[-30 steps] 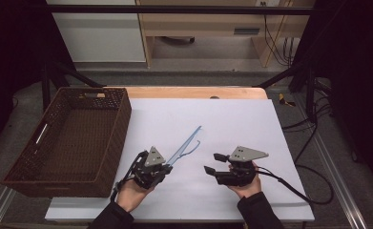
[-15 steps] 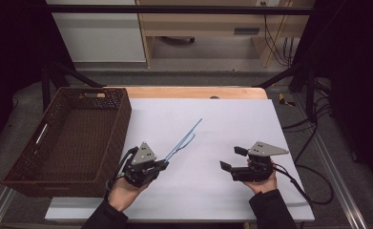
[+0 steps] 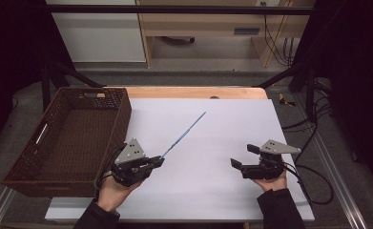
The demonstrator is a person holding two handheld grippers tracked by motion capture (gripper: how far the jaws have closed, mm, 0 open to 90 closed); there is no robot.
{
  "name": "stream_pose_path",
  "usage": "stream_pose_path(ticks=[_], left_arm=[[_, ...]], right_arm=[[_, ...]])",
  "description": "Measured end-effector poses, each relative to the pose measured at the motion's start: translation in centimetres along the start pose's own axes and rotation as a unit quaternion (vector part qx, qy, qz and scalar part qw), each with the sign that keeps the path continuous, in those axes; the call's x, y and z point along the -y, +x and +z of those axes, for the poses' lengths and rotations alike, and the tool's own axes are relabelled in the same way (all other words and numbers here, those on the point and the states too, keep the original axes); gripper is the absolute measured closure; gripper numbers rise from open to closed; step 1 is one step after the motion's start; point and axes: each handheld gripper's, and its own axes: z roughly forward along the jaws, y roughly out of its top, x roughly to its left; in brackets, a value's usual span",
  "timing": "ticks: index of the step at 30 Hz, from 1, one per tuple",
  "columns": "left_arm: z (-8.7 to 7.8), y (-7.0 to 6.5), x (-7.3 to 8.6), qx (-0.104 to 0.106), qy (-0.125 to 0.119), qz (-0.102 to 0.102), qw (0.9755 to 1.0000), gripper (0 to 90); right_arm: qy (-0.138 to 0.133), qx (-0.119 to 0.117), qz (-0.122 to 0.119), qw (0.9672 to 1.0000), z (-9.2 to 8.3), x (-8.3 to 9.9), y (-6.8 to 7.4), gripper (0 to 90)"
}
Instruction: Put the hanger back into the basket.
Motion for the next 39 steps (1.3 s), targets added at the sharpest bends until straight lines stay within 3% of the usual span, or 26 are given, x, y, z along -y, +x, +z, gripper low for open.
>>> stream_pose_path(ticks=[6, 17, 24, 39], left_arm=[[-1.8, 0.6, -0.9, 0.009, -0.019, 0.004, 0.9998, 86.6], [-4.9, 3.0, -2.9, -0.008, -0.026, 0.012, 0.9996, 86.6], [-6.0, 4.3, -3.6, -0.012, -0.028, 0.009, 0.9995, 86.6], [-9.4, 8.2, -4.0, -0.028, -0.030, -0.001, 0.9992, 86.6]], right_arm=[[-0.002, 0.007, 0.000, 1.0000, -0.3, -0.1, -0.1, 10.5], [-0.008, 0.024, 0.006, 0.9997, -0.6, -0.1, -0.3, 3.9], [-0.009, 0.037, 0.001, 0.9993, -0.7, 0.0, -0.5, 1.3], [-0.009, 0.036, 0.005, 0.9993, -0.8, 0.0, -0.6, 1.2]])
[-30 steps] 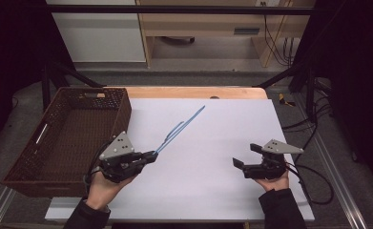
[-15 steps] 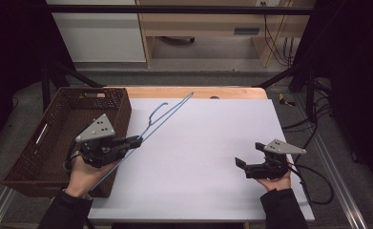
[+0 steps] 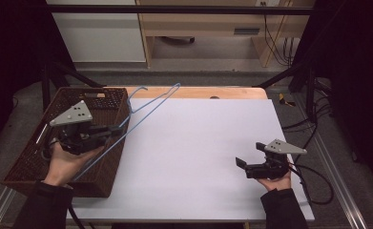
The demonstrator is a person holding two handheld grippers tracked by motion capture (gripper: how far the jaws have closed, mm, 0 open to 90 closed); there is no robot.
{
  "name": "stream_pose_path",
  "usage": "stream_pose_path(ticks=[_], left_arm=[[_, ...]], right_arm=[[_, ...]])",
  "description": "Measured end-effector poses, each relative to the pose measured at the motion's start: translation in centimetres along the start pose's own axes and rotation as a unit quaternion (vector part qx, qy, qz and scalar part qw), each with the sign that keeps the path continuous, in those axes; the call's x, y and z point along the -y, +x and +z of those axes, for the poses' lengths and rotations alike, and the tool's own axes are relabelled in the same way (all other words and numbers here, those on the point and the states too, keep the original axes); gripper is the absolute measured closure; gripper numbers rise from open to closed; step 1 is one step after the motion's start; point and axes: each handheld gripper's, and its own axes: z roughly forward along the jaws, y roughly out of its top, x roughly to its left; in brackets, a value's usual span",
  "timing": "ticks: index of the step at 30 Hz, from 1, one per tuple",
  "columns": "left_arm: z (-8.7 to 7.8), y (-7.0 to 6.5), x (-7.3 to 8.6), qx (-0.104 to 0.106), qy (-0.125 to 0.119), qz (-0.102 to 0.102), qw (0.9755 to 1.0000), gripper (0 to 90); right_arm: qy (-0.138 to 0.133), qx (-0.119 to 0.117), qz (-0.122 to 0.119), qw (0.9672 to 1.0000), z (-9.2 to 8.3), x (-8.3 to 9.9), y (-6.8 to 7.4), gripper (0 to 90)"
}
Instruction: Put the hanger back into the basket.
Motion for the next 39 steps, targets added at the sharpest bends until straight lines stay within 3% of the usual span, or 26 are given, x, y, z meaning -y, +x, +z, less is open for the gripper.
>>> stream_pose_path(ticks=[7, 14, 20, 29, 39], left_arm=[[-2.5, 2.8, 0.2, -0.024, 0.005, -0.010, 0.9996, 86.5], [-3.9, 4.8, 0.3, -0.049, 0.012, -0.005, 0.9987, 86.5], [-4.7, 6.5, 1.0, -0.054, 0.015, -0.012, 0.9984, 86.5], [-5.4, 8.5, 2.8, -0.059, 0.017, -0.022, 0.9979, 86.5], [-6.5, 9.7, 4.8, -0.074, 0.027, -0.031, 0.9964, 86.5]], right_arm=[[0.000, -0.004, 0.001, 1.0000, 0.1, 0.0, 0.1, 1.8], [0.000, -0.003, 0.000, 1.0000, 0.1, 0.0, 0.0, 1.8], [-0.001, -0.003, 0.000, 1.0000, 0.1, 0.0, 0.0, 1.9], [0.001, -0.002, 0.000, 1.0000, 0.2, 0.0, 0.1, 1.9], [0.006, -0.002, -0.001, 1.0000, 0.4, 0.1, 0.2, 1.9]])
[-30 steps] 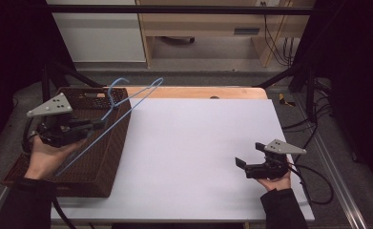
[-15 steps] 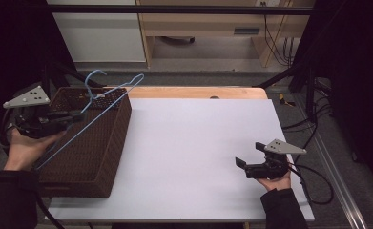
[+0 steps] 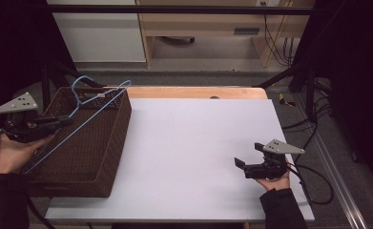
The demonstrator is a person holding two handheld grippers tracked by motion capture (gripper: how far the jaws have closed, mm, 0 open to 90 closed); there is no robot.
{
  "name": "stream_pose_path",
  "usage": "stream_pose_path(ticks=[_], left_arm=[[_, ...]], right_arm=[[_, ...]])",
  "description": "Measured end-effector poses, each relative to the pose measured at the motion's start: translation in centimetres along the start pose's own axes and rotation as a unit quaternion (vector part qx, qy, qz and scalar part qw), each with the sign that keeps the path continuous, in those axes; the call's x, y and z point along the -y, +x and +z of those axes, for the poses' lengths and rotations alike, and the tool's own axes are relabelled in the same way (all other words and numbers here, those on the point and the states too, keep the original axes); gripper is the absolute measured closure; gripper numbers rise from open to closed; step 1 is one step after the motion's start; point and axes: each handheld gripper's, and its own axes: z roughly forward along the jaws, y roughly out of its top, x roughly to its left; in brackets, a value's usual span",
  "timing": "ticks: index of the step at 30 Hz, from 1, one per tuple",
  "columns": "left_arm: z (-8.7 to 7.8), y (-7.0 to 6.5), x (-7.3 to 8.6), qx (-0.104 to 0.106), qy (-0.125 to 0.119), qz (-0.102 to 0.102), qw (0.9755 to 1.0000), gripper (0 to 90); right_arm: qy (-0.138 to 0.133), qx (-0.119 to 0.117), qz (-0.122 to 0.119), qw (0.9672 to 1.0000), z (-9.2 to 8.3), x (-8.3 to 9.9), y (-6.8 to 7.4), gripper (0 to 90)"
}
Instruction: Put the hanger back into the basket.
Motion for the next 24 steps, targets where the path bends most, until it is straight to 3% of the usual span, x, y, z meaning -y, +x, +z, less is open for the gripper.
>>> stream_pose_path(ticks=[7, 14, 24], left_arm=[[-0.5, 1.4, 1.6, -0.007, 0.000, -0.013, 0.9999, 86.5], [-0.5, 2.2, 2.7, -0.012, 0.007, -0.012, 0.9998, 86.6], [1.1, 2.8, 3.8, -0.023, 0.026, -0.010, 0.9993, 86.6]], right_arm=[[0.001, 0.000, -0.001, 1.0000, 0.1, 0.0, 0.0, 1.9], [0.004, 0.001, -0.002, 1.0000, 0.2, 0.1, 0.0, 1.9], [0.004, 0.000, -0.001, 1.0000, 0.3, 0.1, 0.1, 1.9]])
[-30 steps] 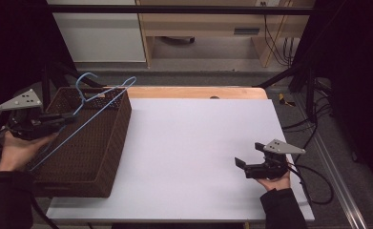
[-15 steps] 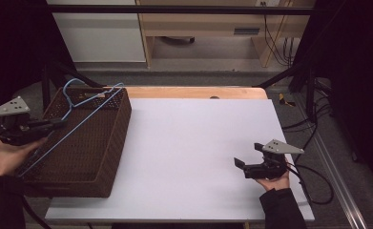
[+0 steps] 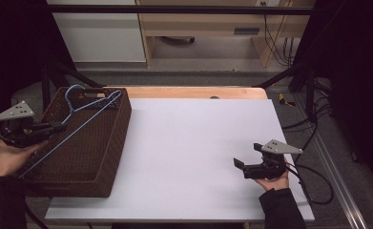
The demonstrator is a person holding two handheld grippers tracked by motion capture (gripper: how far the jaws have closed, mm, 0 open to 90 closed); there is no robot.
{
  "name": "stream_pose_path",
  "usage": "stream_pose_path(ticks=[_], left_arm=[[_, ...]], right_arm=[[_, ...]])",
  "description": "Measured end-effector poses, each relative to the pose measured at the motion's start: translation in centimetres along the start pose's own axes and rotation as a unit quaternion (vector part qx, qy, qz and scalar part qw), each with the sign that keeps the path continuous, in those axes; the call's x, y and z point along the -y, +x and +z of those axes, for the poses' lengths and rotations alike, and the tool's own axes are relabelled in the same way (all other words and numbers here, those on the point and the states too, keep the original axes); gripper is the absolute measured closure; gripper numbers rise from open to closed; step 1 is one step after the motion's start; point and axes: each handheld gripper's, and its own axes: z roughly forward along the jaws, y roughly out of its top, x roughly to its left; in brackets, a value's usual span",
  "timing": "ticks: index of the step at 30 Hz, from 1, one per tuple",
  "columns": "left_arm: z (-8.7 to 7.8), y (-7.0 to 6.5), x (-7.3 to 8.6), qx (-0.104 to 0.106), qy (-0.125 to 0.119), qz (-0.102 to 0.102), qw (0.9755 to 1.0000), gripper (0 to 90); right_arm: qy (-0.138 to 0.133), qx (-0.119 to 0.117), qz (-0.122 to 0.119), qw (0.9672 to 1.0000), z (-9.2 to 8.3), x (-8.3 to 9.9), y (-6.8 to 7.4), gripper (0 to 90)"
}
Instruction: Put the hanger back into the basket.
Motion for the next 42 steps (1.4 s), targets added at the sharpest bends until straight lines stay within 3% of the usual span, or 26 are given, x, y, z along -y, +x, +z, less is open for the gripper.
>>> stream_pose_path(ticks=[14, 21, 25, 30, 32, 34, 35, 36, 39, 42], left_arm=[[3.1, 0.1, 2.4, -0.016, 0.018, -0.010, 0.9997, 86.5], [5.2, -0.4, 3.6, -0.022, 0.057, -0.007, 0.9981, 86.4], [5.5, -0.5, 3.9, -0.022, 0.073, -0.013, 0.9970, 85.9], [4.4, -0.9, 3.5, -0.019, 0.042, -0.029, 0.9985, 78.0], [3.8, -1.2, 3.1, -0.023, 0.023, -0.041, 0.9986, 67.3], [3.2, -1.9, 2.8, -0.038, 0.002, -0.046, 0.9982, 63.6], [2.9, -2.3, 2.5, -0.038, -0.005, -0.043, 0.9984, 56.8], [2.7, -2.5, 2.4, -0.036, -0.010, -0.041, 0.9984, 56.8], [2.2, -3.8, 1.9, -0.036, -0.036, -0.040, 0.9979, 44.6], [1.8, -5.1, 1.3, -0.038, -0.055, -0.042, 0.9969, 39.7]], right_arm=[[0.003, 0.000, -0.002, 1.0000, 0.1, 0.0, 0.0, 1.9], [0.000, -0.001, 0.000, 1.0000, 0.0, 0.0, 0.0, 2.0], [0.000, -0.001, -0.001, 1.0000, 0.0, 0.0, 0.0, 2.0], [-0.001, 0.000, 0.000, 1.0000, 0.0, 0.0, 0.0, 2.1], [-0.001, 0.001, 0.001, 1.0000, -0.1, 0.0, 0.1, 2.1], [-0.002, 0.000, 0.001, 1.0000, -0.1, 0.0, 0.1, 2.1], [-0.003, 0.000, 0.000, 1.0000, -0.1, -0.1, 0.1, 2.1], [-0.003, 0.000, 0.000, 1.0000, -0.1, -0.1, 0.1, 2.1], [-0.004, -0.001, 0.002, 1.0000, -0.2, -0.1, 0.1, 2.1], [-0.004, 0.000, 0.001, 1.0000, -0.2, -0.1, 0.1, 2.1]])
